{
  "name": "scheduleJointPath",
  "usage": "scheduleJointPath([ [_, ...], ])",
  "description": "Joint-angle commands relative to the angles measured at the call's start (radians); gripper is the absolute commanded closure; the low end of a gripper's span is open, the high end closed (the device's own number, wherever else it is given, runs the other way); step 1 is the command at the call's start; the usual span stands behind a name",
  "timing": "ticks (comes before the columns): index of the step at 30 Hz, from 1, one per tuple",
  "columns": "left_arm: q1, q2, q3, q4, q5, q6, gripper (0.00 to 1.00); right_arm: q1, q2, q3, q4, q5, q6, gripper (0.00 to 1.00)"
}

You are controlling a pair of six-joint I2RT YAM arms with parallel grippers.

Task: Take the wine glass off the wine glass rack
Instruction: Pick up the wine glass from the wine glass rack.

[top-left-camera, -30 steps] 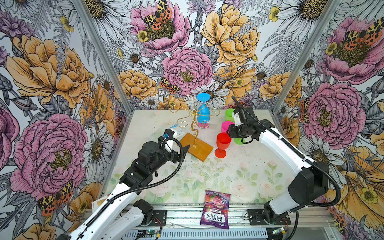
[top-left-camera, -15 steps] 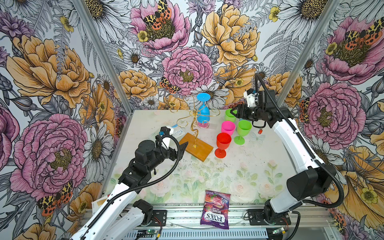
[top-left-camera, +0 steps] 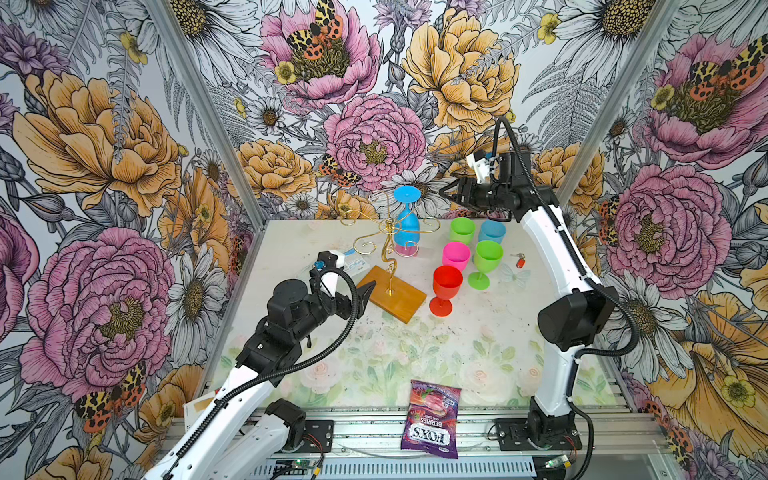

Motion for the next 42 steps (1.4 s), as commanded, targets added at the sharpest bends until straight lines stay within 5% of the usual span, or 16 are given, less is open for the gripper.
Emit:
scheduleJointPath([
  [1, 0.01, -0.009, -0.014, 0.021, 0.014, -0.007, 0.02, 0.027, 0.052, 0.098, 0.011, -0.073, 0.035, 0.36],
  [11, 0.011, -0.014, -0.013, 0.021, 0.017, -0.006, 0.02, 0.073, 0.151, 0.195, 0.011, -0.104, 0.065, 0.35],
  [24, 0.01, -0.017, -0.013, 0.018, 0.014, -0.004, 0.02, 0.086, 0.179, 0.207, 0.014, -0.093, 0.077, 0.59],
  [42, 0.01, -0.011, -0.009, 0.009, 0.017, -0.001, 0.02, 0.091, 0.244, 0.29, 0.017, -0.077, 0.11, 0.62],
])
